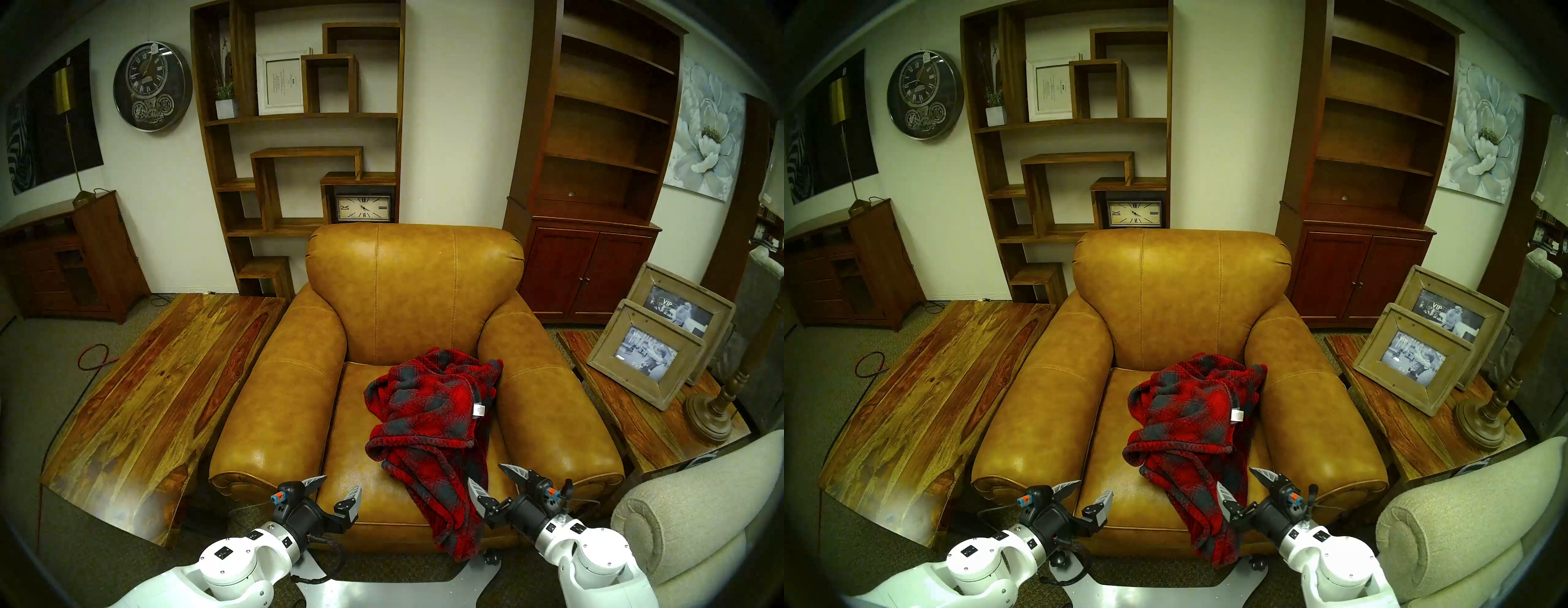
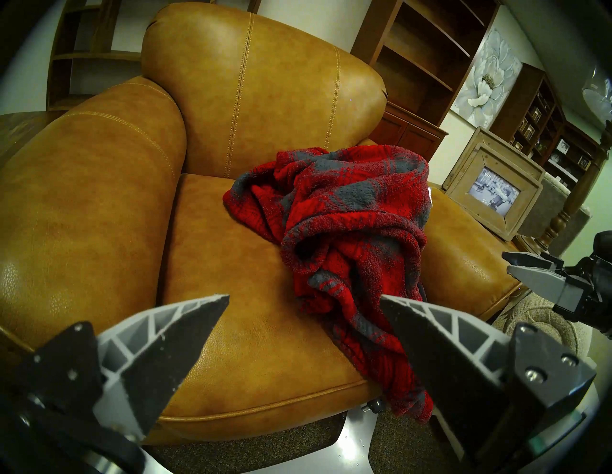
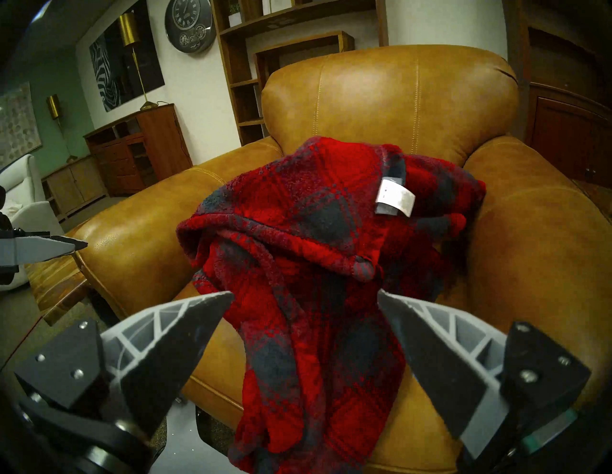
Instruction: Move the blanket from sofa and drape it over the sofa arm
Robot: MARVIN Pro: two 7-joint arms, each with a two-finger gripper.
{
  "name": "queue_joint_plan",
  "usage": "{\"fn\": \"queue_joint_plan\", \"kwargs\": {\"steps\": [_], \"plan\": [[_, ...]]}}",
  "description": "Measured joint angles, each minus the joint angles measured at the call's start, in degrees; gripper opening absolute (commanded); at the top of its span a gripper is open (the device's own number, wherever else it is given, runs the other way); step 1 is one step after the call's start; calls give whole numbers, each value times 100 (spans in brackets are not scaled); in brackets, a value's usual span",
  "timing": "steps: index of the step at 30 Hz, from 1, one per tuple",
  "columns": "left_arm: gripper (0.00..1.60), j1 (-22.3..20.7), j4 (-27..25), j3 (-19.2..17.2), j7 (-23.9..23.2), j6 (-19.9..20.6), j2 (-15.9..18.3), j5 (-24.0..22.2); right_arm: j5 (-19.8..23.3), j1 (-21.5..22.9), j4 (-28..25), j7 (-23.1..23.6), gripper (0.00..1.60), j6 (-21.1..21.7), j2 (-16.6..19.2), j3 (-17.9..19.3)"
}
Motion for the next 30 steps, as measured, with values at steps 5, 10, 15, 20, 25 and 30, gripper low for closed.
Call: {"fn": "queue_joint_plan", "kwargs": {"steps": [5, 10, 15, 20, 25, 30], "plan": [[160, -2, 20, 0, -9, 0, -8, 0, -250, 322, 101, -206, 160, 155, -61, -312], [160, -4, 40, 0, -16, 0, -16, 0, -515, 638, 368, -360, 160, 299, -132, -571], [160, -9, 58, 0, -24, 0, -23, 0, -778, 928, 668, -506, 160, 424, -200, -755], [160, -16, 70, 0, -32, 0, -29, 0, -1051, 1221, 1002, -650, 160, 533, -256, -896], [160, -26, 85, 0, -39, 0, -37, 0, -1334, 1526, 1343, -801, 160, 642, -330, -1036], [160, -38, 94, 0, -48, 0, -44, 0, -1562, 1818, 1627, -943, 160, 755, -440, -1162]]}}
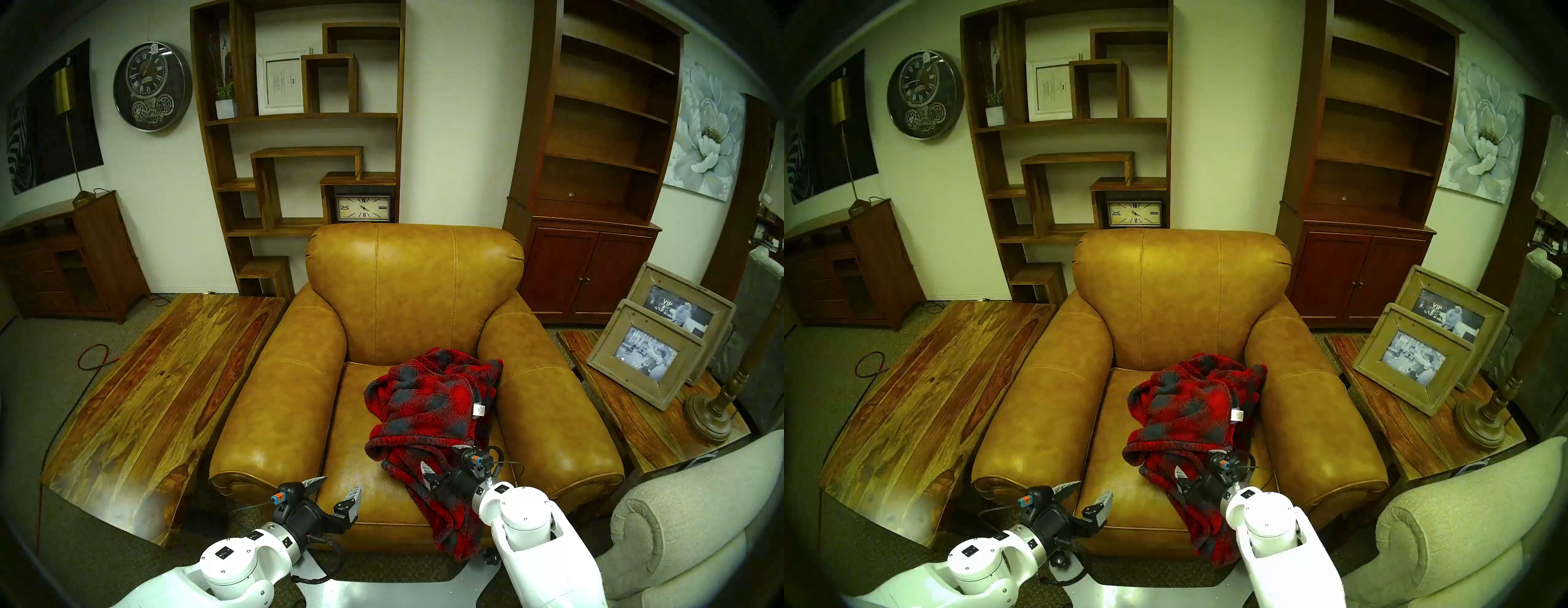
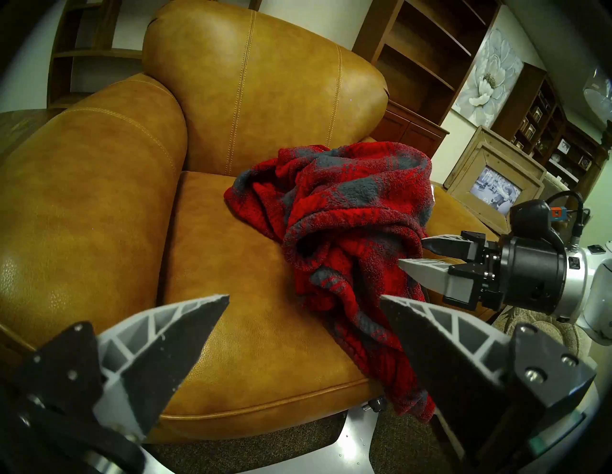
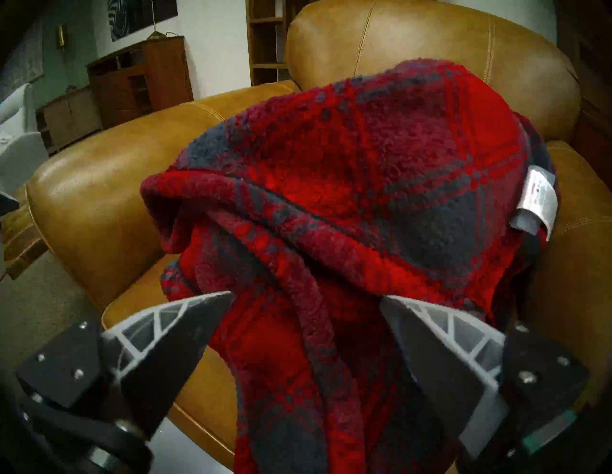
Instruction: Move the blanket from sofa and drape it over the sofa arm
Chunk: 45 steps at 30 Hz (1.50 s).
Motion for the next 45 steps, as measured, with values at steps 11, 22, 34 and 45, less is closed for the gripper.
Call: {"fn": "queue_joint_plan", "kwargs": {"steps": [11, 22, 34, 45], "plan": [[160, -19, 15, 0, -16, 0, -12, 0, -463, 628, 699, -278, 160, 209, -217, -182], [160, -34, 41, 1, -32, 0, -24, 0, -1069, 1248, 1508, -511, 160, 315, -312, -438], [160, -49, 65, 2, -50, 0, -37, 1, -1587, 1908, 2459, -626, 139, 370, -356, -661], [160, -57, 73, 2, -67, 0, -46, 1, -2089, 2498, 3614, -684, 0, 275, -365, -1040]]}}
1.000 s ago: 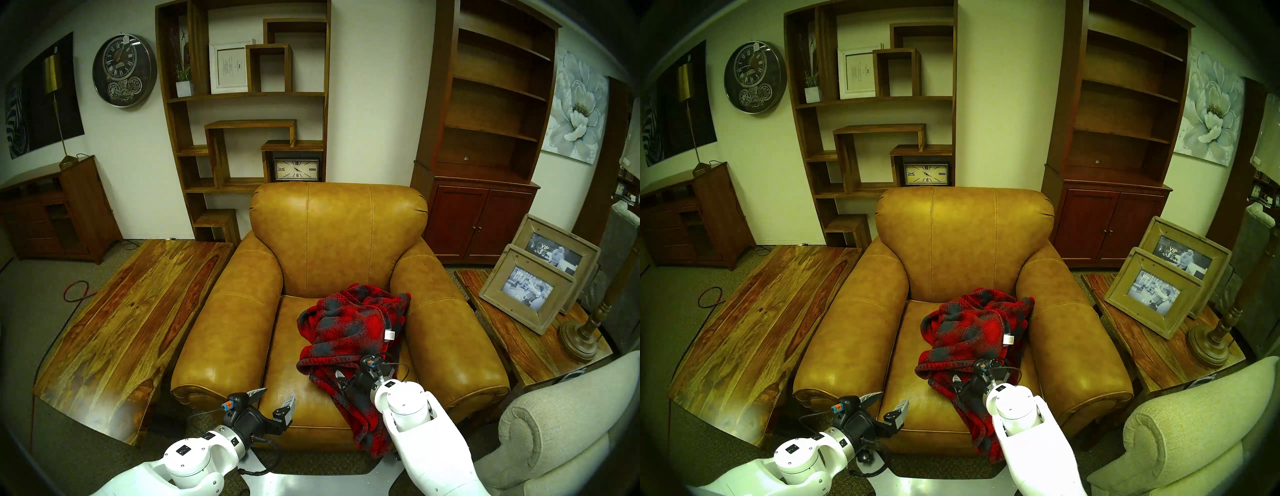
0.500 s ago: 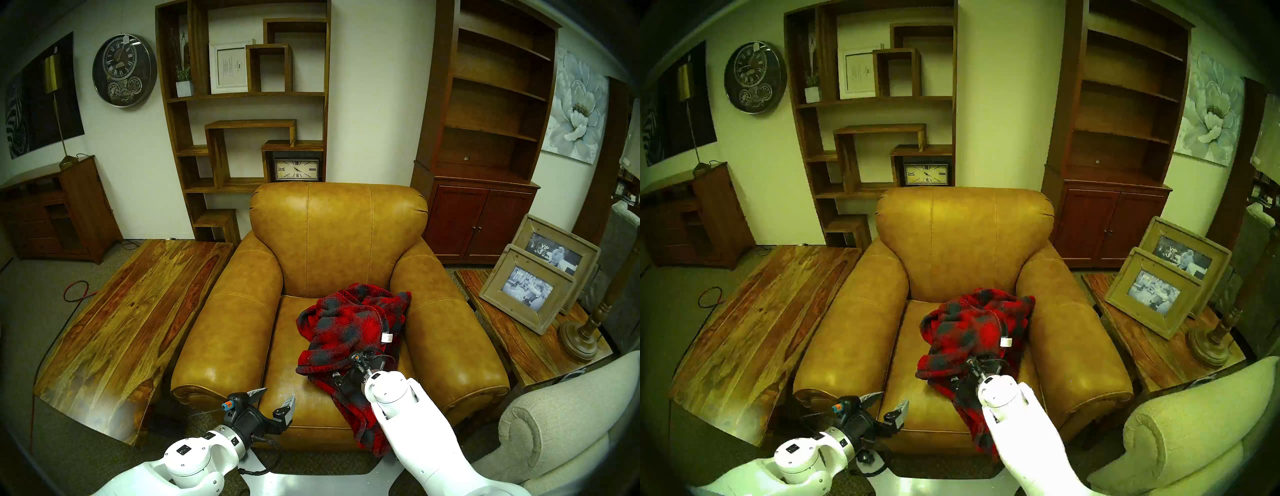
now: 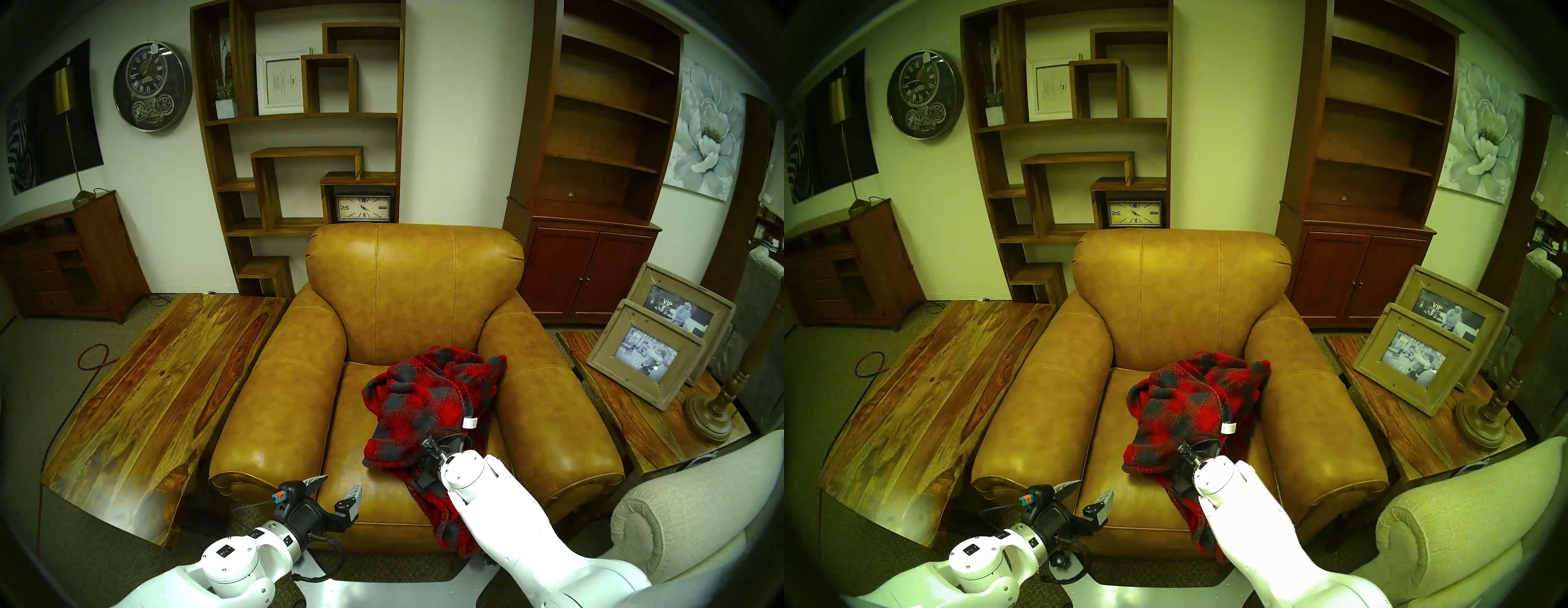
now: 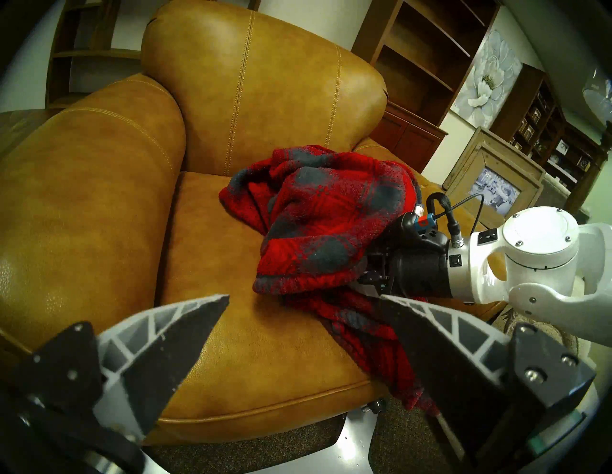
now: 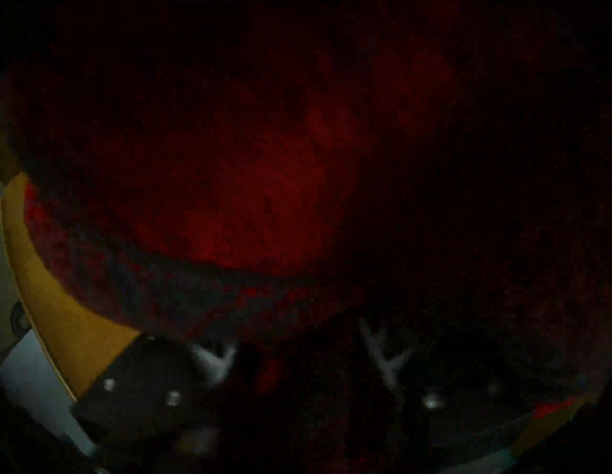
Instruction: Move the blanket from sofa and drape it over the sofa arm
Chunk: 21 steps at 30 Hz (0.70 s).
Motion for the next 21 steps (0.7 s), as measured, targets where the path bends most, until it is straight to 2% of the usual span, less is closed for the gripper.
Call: {"fn": "queue_joint_plan", "kwargs": {"steps": [11, 21], "plan": [[160, -2, 0, 0, -13, 0, -4, 0, -341, 606, 820, -57, 0, -287, 29, -206], [160, -4, 1, -1, -23, 0, -7, 1, -446, 1027, 850, -174, 0, -475, 239, 51]]}}
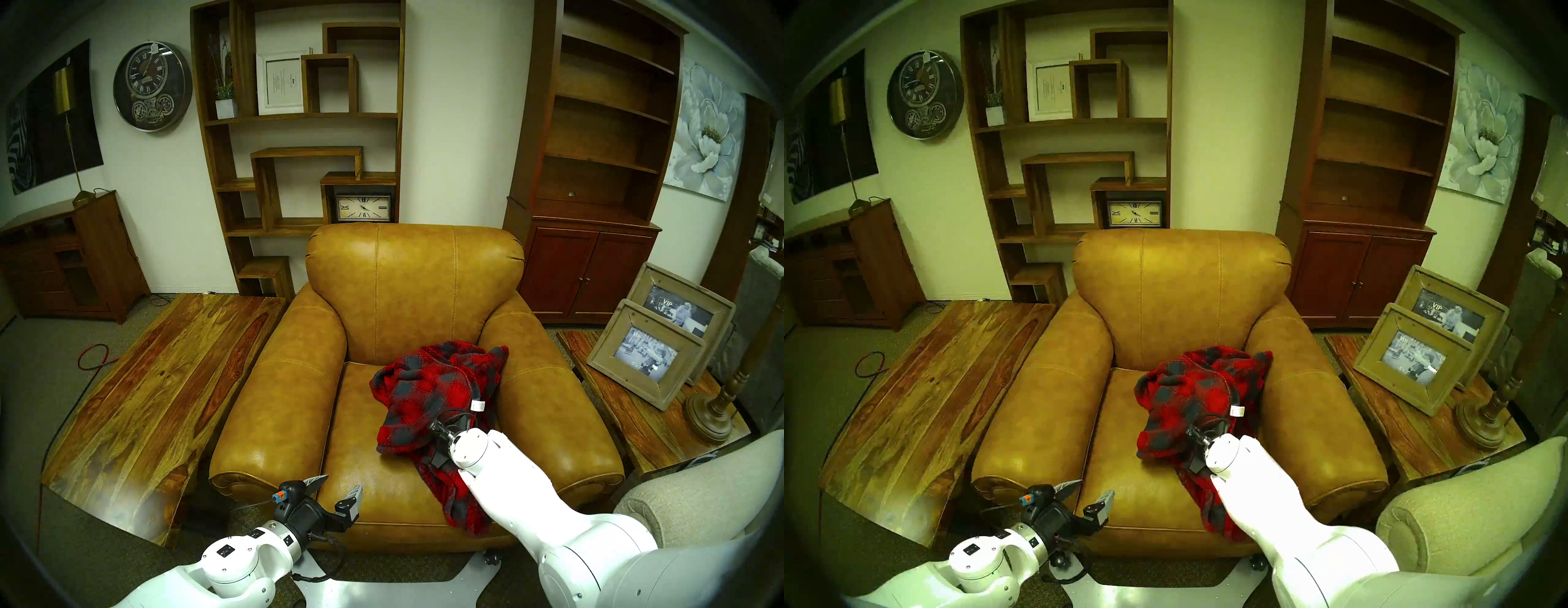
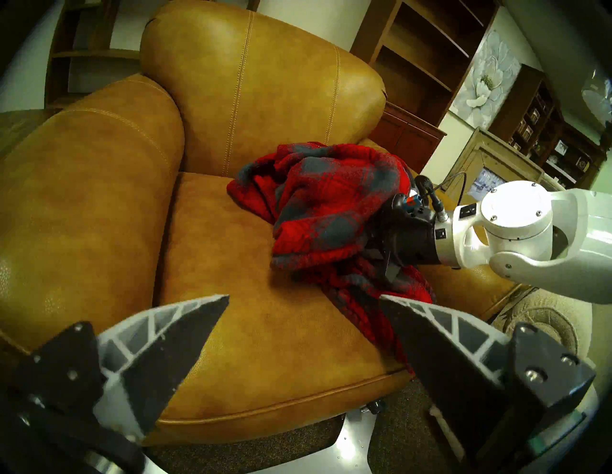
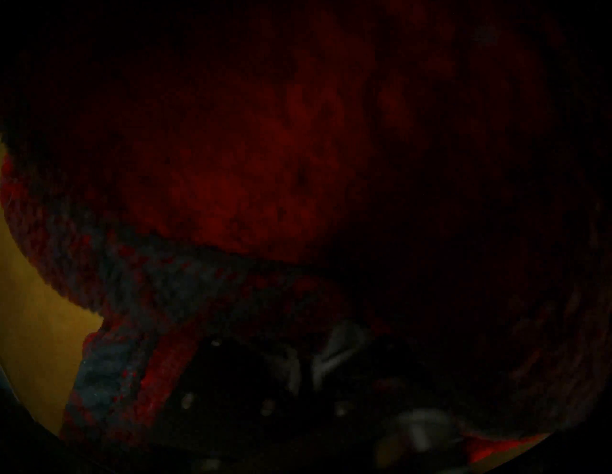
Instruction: Move the blanket from sofa and drape it over the sofa arm
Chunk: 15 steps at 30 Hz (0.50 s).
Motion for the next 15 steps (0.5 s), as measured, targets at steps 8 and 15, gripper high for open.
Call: {"fn": "queue_joint_plan", "kwargs": {"steps": [8, 15], "plan": [[160, -1, 1, -1, -7, 0, -2, 0, -63, 328, -237, -167, 0, -188, 294, 349], [160, -1, 1, -1, -11, 0, -4, 0, -150, 604, -367, -301, 0, -322, 635, 672]]}}
